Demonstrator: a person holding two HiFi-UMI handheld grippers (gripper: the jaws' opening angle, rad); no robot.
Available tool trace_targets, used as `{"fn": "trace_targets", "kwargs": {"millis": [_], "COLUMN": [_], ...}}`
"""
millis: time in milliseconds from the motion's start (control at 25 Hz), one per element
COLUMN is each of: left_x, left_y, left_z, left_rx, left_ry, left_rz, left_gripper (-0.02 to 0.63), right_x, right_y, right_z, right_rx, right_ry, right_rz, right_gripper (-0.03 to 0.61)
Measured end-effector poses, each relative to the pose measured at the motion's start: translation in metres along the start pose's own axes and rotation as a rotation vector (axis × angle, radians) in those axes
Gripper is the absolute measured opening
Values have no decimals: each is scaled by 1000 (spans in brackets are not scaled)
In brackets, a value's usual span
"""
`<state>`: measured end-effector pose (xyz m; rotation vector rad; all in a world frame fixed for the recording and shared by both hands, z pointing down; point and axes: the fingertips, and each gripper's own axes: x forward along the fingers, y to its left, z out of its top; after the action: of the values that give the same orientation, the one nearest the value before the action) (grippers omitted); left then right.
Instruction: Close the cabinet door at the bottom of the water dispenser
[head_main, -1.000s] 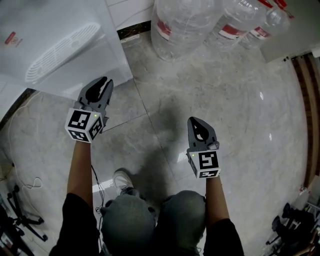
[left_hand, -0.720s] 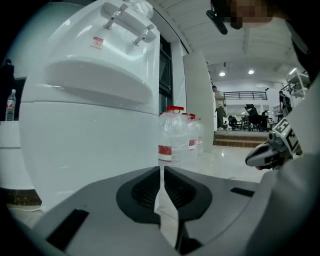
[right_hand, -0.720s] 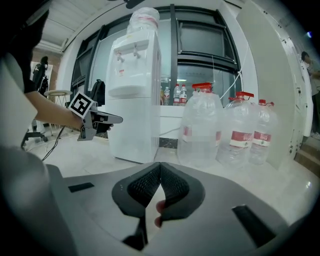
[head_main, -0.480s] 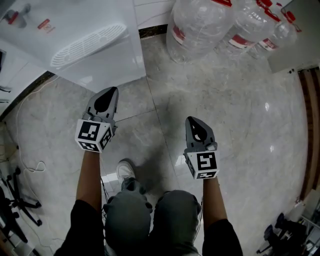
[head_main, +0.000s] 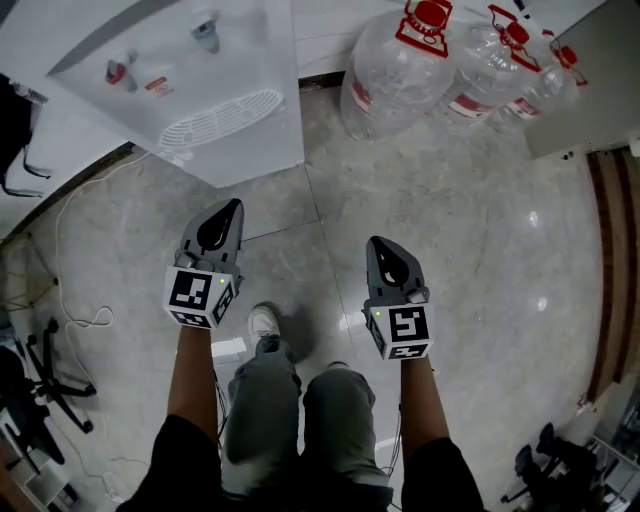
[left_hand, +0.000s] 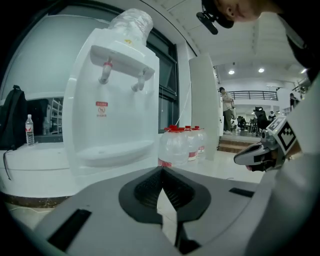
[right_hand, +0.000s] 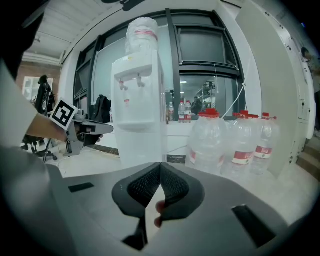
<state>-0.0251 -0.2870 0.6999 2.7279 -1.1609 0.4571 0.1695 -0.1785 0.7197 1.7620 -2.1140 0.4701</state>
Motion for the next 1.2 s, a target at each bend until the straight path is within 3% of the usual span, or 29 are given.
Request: {"fn": "trace_targets", "kwargs": {"millis": [480, 960, 1200], "left_x": [-95, -199, -247], "left_y": [2, 7, 1], "left_z": [144, 299, 372], "left_rx": [-44, -69, -93], "left_ry": [16, -32, -110], "left_rz": [36, 124, 152], "left_gripper": [14, 14, 14], "right_x": [-68, -153, -202], "right_y": [31, 58, 55], "right_z": [162, 319, 389], "right_rx": [19, -2, -16], "right_ry": [-12, -64, -113], "right_rz": [18, 32, -2], "right_gripper": [12, 12, 12]}}
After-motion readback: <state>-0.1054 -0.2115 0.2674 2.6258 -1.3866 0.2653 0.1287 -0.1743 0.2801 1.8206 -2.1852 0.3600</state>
